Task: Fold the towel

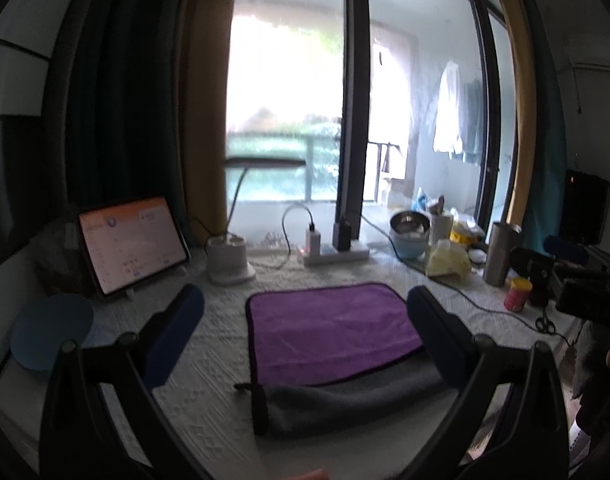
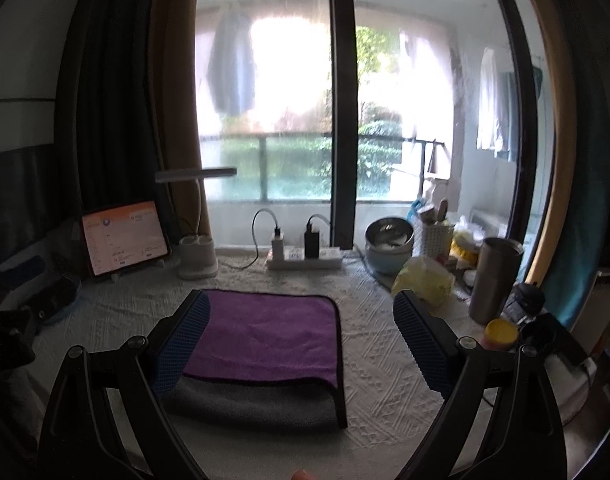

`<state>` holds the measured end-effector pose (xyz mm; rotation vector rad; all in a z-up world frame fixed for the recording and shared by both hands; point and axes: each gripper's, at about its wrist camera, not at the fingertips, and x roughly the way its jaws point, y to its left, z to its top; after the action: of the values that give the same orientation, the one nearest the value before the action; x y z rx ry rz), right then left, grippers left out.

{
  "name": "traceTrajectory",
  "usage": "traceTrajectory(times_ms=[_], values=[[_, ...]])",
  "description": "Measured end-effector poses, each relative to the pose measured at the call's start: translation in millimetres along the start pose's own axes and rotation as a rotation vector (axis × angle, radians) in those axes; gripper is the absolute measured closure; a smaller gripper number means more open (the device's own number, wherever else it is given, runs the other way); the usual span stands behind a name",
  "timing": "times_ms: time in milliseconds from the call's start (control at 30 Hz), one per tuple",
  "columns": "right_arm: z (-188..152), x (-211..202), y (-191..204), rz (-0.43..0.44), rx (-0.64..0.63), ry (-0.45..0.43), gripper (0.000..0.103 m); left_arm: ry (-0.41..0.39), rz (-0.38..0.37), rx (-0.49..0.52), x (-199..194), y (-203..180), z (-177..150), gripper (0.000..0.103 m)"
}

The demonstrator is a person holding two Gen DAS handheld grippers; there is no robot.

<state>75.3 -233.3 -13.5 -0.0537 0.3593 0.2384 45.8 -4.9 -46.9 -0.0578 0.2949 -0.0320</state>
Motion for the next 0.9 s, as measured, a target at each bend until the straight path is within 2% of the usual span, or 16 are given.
traceTrajectory(times_ms=[500, 733, 900], values=[[-28, 63, -11, 0.036, 0.024, 0.166, 0.009, 0.183, 0.008, -0.004, 59, 7, -38, 0.001], [-48, 93, -18, 0.062, 0.020, 0.265, 0.024, 0.278, 0.004, -0.020, 85, 14, -58, 0.001], [-62, 113, -22, 0.073, 0.019, 0.325, 0.027, 0.345, 0.004, -0.034, 103, 16, -74, 0.002]])
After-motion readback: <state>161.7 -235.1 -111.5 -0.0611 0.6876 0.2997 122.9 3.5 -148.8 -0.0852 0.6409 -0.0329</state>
